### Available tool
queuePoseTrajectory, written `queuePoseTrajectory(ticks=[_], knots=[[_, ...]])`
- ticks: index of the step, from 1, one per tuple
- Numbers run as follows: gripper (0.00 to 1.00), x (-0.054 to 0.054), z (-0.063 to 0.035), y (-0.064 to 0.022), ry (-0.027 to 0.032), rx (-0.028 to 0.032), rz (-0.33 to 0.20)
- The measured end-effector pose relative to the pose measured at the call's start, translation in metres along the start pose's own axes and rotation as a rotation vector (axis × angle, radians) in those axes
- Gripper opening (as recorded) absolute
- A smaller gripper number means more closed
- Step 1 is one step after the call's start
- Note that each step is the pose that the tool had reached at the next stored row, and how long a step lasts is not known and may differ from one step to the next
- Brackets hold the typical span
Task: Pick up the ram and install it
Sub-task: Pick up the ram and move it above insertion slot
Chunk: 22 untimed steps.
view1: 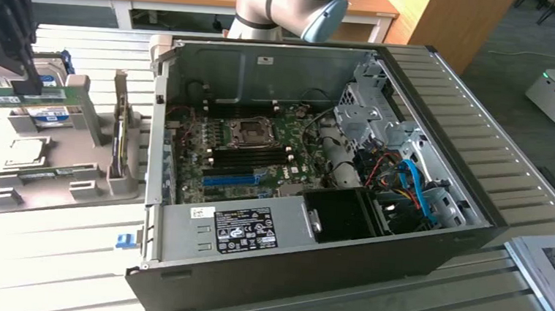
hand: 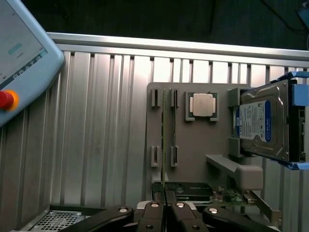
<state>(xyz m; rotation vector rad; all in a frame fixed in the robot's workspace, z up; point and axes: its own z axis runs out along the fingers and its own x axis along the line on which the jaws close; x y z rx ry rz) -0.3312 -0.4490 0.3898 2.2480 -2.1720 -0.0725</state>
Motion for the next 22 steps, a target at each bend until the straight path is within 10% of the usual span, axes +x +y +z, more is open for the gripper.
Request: queuePoseTrajectory(ticks=[22], knots=[[0.11,0.002,-0.0019,-0.0460,-0.0001,-0.0003,0.000]])
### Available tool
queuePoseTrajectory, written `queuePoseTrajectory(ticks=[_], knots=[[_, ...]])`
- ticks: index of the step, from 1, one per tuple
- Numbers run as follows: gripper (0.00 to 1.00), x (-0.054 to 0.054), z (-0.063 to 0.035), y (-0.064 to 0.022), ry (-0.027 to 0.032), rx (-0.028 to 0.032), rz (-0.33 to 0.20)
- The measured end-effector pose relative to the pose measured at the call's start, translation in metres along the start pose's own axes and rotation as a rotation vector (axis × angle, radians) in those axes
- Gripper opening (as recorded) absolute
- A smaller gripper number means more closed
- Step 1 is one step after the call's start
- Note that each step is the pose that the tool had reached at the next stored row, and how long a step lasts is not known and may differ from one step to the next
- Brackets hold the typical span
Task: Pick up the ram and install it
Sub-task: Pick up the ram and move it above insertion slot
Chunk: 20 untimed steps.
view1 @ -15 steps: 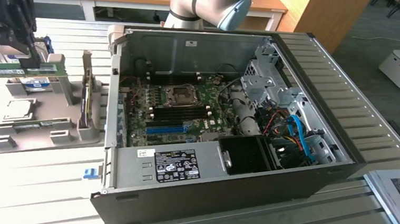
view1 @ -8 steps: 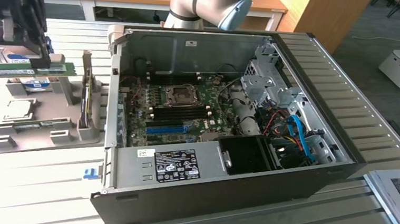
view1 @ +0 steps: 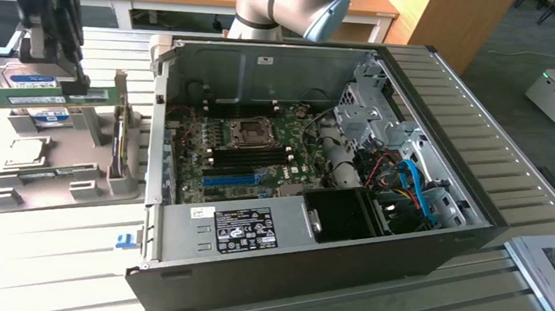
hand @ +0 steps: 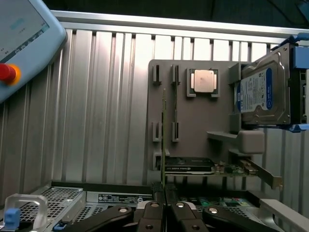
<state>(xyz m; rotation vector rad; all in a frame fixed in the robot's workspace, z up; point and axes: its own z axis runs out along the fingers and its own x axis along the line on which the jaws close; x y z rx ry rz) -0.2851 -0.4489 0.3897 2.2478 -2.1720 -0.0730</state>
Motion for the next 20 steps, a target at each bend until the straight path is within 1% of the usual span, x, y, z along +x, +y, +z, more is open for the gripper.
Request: queuePoseTrajectory(ticks=[20], knots=[[0.11,0.002,-0.0021,-0.0459,0.0001,-0.0011,0.000]])
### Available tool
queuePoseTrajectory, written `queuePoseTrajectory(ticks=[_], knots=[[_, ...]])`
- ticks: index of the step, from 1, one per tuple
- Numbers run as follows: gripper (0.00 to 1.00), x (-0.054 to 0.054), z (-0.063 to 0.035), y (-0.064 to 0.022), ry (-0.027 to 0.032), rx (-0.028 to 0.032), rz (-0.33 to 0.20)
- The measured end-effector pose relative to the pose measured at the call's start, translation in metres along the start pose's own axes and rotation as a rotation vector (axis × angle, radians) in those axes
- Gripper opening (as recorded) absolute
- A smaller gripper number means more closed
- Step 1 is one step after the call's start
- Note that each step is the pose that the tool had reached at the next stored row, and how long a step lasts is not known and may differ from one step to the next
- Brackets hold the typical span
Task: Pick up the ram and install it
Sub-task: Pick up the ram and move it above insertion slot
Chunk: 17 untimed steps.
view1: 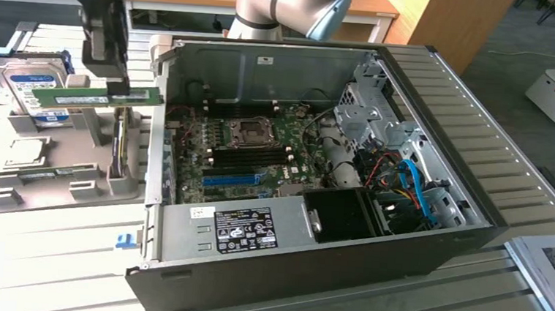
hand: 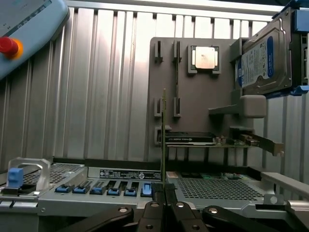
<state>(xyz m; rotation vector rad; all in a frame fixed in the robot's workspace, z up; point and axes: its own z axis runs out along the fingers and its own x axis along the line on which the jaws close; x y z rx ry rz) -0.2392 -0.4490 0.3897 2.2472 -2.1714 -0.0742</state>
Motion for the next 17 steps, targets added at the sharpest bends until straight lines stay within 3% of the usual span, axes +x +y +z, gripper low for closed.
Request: queuePoseTrajectory(ticks=[17], knots=[[0.11,0.001,-0.0019,-0.0427,0.0000,-0.0020,0.000]])
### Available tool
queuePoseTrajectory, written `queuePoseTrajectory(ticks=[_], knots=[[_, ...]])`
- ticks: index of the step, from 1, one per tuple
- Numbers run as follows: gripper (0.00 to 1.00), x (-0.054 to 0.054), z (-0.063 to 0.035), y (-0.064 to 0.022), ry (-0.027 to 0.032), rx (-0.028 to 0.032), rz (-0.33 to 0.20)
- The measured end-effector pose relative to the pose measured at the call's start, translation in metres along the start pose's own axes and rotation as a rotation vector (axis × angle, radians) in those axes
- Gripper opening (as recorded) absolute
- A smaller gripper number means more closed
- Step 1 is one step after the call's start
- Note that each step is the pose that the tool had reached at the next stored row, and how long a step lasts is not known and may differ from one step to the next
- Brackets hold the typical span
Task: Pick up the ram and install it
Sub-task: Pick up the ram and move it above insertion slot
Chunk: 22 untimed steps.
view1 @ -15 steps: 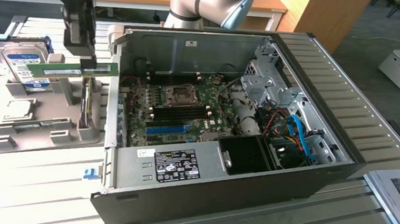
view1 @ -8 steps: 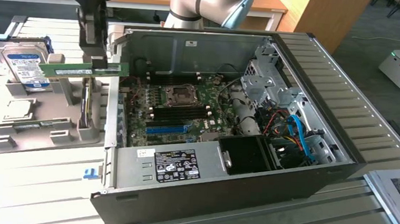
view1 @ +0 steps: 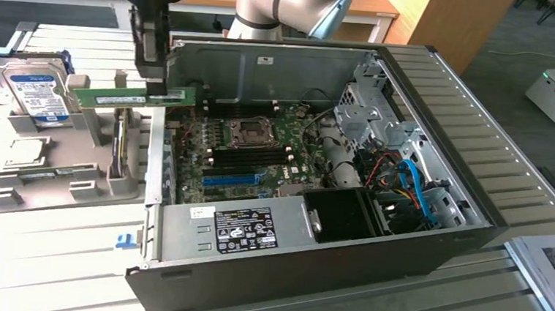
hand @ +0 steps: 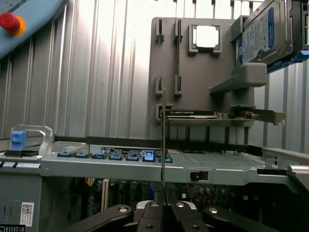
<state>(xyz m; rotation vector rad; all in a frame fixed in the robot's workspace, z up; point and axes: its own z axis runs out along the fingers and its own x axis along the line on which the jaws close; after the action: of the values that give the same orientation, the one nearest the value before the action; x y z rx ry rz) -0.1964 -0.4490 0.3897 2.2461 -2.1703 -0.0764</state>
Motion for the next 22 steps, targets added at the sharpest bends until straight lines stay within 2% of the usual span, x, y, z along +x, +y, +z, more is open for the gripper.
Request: queuePoseTrajectory(ticks=[22], knots=[[0.11,0.002,-0.0028,-0.0582,-0.0002,-0.0064,0.000]])
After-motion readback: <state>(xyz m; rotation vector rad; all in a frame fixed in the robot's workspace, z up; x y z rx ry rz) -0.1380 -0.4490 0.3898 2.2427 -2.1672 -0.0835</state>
